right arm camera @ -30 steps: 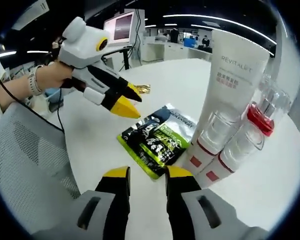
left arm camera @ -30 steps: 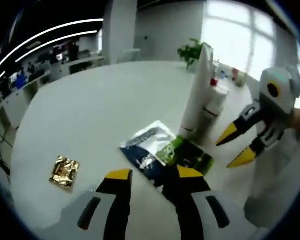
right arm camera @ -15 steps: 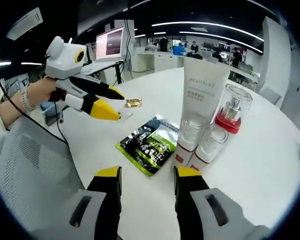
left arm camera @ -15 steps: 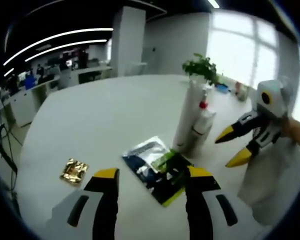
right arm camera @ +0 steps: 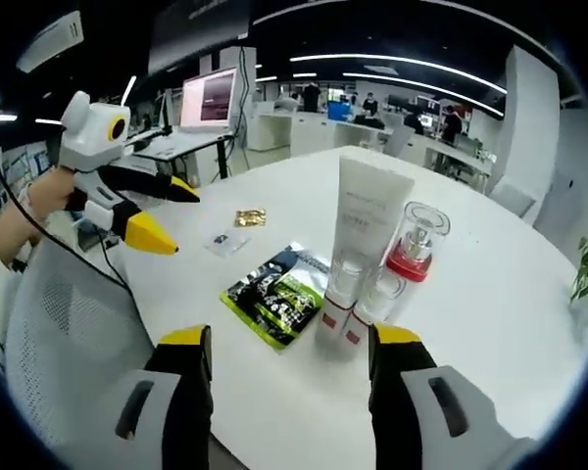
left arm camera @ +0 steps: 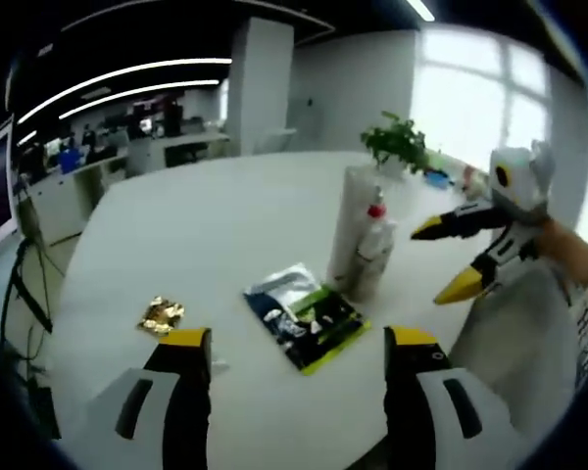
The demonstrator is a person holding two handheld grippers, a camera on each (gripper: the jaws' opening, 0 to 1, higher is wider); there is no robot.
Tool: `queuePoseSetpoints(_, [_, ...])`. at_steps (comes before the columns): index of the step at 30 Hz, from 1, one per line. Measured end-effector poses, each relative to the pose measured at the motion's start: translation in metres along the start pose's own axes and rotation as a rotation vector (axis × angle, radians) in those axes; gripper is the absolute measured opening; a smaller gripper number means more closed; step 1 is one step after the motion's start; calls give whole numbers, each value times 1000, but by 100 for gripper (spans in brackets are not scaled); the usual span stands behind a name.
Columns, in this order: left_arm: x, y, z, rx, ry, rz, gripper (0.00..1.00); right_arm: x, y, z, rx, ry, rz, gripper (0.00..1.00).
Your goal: Arrange the skincare products in the storage area until every visible bottle or jar stands upright without overlapping.
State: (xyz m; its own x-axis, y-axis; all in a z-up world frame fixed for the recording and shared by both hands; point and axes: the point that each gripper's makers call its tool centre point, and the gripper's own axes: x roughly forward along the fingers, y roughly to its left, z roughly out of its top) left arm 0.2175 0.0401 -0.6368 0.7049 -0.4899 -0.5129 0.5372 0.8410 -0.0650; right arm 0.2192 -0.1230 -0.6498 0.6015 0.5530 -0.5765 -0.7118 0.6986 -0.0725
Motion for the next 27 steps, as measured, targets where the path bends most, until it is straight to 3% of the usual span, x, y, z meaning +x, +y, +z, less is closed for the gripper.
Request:
queuePoseSetpoints(7, [-15,-6,-1,46,23,29,71,-11,-5,6,6,-20,-25,75])
queuePoseSetpoints(14, [-24,-20,-3,53,39,44,77,-17,-1,0,-3,4,-33,82])
queuePoseSetpoints(27, [-39,-13,-2,44,22,46,87,-32,5,14,-29,-37,-50,91])
